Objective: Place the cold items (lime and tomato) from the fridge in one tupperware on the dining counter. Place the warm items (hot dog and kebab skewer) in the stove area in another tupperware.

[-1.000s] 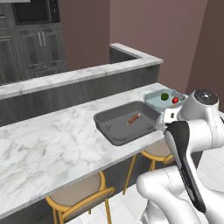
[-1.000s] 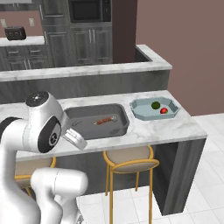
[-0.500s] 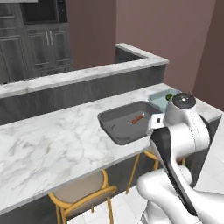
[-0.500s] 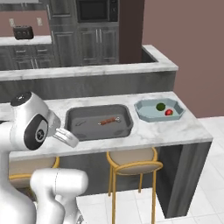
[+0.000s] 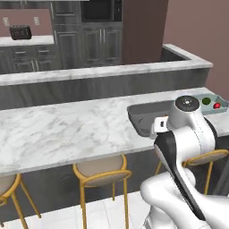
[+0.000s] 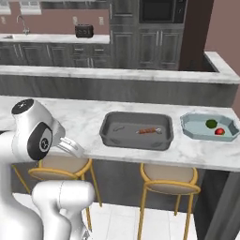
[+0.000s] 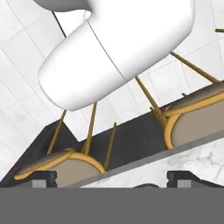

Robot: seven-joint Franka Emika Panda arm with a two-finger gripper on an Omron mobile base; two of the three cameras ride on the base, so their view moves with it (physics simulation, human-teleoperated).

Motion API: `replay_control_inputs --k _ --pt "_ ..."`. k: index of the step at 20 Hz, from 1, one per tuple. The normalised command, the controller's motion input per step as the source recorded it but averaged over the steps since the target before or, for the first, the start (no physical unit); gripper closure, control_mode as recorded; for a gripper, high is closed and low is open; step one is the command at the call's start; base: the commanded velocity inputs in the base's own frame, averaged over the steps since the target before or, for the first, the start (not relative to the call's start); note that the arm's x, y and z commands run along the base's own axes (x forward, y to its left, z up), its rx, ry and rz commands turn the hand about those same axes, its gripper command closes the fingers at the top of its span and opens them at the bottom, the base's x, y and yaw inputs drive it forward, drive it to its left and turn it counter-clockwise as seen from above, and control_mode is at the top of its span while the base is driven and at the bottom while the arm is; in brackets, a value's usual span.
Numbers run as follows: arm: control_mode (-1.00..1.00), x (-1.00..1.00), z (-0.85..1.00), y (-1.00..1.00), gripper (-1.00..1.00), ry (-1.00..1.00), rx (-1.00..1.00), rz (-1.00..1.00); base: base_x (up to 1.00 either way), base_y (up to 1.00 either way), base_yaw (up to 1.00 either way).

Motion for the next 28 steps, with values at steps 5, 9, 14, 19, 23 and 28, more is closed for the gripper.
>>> replay_control_inputs --k 5,9,14,19,23,28 --pt "1.0 0.0 0.0 0.0 -1.0 0.0 0.0 0.0 -0.43 0.58 0.17" --pt "1.0 0.0 0.0 0.0 -1.0 0.0 0.0 0.0 -0.09 1.0 0.0" --pt "1.0 0.0 0.0 0.0 -1.0 0.0 0.0 0.0 -0.08 1.0 0.0" --pt "1.0 0.0 0.0 0.0 -1.0 0.0 0.0 0.0 -0.18 1.0 0.0" --pt "1.0 0.0 0.0 0.0 -1.0 0.0 0.0 0.0 -0.19 1.0 0.0" --pt "1.0 0.0 0.0 0.0 -1.0 0.0 0.0 0.0 -0.22 1.0 0.0"
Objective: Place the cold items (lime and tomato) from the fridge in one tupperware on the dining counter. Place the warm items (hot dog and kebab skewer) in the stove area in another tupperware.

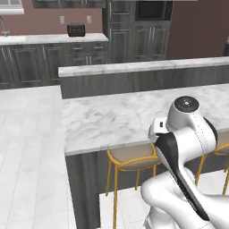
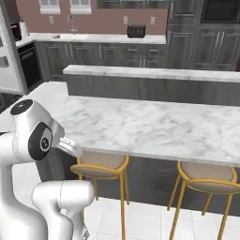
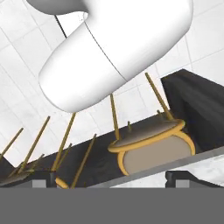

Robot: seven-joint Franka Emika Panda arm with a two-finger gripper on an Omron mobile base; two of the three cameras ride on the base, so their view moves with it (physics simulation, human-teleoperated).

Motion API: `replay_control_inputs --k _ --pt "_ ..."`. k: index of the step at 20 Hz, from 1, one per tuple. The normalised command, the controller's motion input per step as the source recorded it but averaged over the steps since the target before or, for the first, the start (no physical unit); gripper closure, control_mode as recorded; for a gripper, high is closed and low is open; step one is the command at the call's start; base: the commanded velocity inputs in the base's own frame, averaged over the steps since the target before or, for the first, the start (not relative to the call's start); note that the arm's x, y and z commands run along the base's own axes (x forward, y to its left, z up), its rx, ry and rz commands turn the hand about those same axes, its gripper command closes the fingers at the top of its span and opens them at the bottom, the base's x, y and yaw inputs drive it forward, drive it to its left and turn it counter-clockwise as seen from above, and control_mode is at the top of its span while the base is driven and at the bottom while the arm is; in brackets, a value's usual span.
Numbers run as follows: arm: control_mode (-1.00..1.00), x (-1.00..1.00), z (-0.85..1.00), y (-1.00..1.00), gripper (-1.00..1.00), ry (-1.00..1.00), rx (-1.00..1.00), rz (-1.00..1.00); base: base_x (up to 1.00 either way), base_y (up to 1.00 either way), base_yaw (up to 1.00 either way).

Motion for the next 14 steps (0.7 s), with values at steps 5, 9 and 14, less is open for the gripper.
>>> replay_control_inputs --k 5,9,14 --pt "1.0 0.0 0.0 0.0 -1.0 0.0 0.0 0.0 -0.09 1.0 0.0" --pt "1.0 0.0 0.0 0.0 -1.0 0.0 0.0 0.0 -0.03 1.0 -0.03" --pt "1.0 0.0 0.0 0.0 -1.0 0.0 0.0 0.0 0.0 0.99 -0.11"
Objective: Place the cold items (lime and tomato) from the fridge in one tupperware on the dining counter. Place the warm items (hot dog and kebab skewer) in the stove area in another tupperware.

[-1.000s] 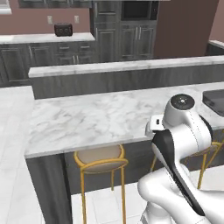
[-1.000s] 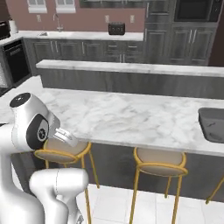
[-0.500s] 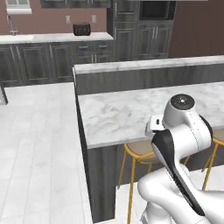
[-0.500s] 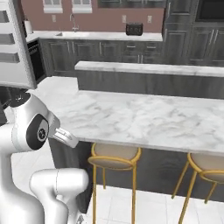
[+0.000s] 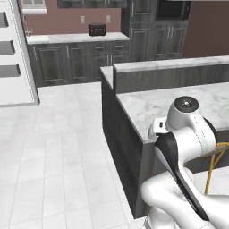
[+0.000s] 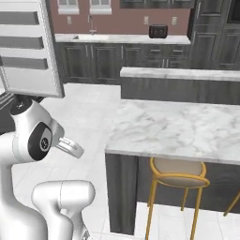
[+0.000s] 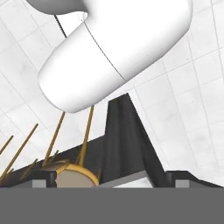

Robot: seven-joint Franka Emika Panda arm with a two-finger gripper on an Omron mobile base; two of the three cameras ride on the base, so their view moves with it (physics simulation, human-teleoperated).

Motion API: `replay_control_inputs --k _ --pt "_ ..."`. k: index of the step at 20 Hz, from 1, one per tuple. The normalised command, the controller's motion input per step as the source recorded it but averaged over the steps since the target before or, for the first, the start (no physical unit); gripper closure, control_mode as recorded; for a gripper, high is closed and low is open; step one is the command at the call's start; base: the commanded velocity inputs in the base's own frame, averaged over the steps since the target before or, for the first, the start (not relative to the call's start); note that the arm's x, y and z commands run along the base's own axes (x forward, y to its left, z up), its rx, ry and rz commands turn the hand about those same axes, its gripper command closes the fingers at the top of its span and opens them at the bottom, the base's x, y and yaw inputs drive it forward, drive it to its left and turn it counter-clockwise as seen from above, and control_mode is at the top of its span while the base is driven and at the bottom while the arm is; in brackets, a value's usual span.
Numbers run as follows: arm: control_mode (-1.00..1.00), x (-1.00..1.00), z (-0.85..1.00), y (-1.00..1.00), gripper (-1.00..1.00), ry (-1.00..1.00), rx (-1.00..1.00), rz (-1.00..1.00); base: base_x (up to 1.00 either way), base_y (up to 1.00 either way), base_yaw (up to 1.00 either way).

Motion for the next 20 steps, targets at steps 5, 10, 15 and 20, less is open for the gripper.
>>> replay_control_inputs --k 5,10,15,20 --pt "1.0 0.0 0.0 0.0 -1.0 0.0 0.0 0.0 0.0 0.7 -0.19" --pt "1.0 0.0 0.0 0.0 -1.0 0.0 0.0 0.0 0.1 0.56 -0.25" --pt "1.0 0.0 0.0 0.0 -1.0 0.0 0.0 0.0 0.38 0.56 -0.28" --pt "1.0 0.0 0.0 0.0 -1.0 0.0 0.0 0.0 0.54 0.59 -0.28"
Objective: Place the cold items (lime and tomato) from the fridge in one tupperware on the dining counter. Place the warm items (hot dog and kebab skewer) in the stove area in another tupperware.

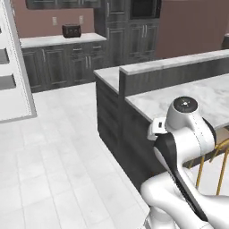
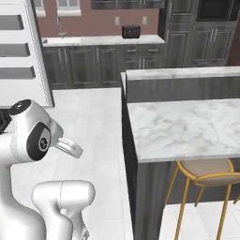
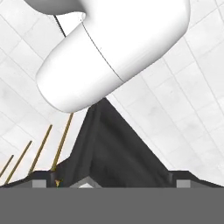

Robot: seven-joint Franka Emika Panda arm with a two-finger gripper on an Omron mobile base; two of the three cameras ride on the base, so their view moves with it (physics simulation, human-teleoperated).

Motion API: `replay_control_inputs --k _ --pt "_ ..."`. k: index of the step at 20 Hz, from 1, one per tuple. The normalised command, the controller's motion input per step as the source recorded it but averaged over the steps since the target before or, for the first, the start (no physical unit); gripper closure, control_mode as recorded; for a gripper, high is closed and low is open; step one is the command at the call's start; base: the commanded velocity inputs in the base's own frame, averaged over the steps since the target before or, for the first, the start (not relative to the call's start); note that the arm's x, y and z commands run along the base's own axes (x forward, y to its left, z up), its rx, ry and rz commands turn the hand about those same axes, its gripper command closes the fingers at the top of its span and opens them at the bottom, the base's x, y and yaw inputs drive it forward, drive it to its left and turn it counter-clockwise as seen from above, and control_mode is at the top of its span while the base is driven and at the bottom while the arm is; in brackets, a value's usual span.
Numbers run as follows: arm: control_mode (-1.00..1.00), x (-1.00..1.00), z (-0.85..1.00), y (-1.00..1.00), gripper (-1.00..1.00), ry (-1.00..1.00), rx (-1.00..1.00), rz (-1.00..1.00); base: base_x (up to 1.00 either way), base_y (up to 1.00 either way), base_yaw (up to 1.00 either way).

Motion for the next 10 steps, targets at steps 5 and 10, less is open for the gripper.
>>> replay_control_inputs --k 5,10 --pt "1.0 0.0 0.0 0.0 -1.0 0.0 0.0 0.0 0.59 0.67 -0.24" --pt "1.0 0.0 0.0 0.0 -1.0 0.0 0.0 0.0 0.69 0.67 -0.17"
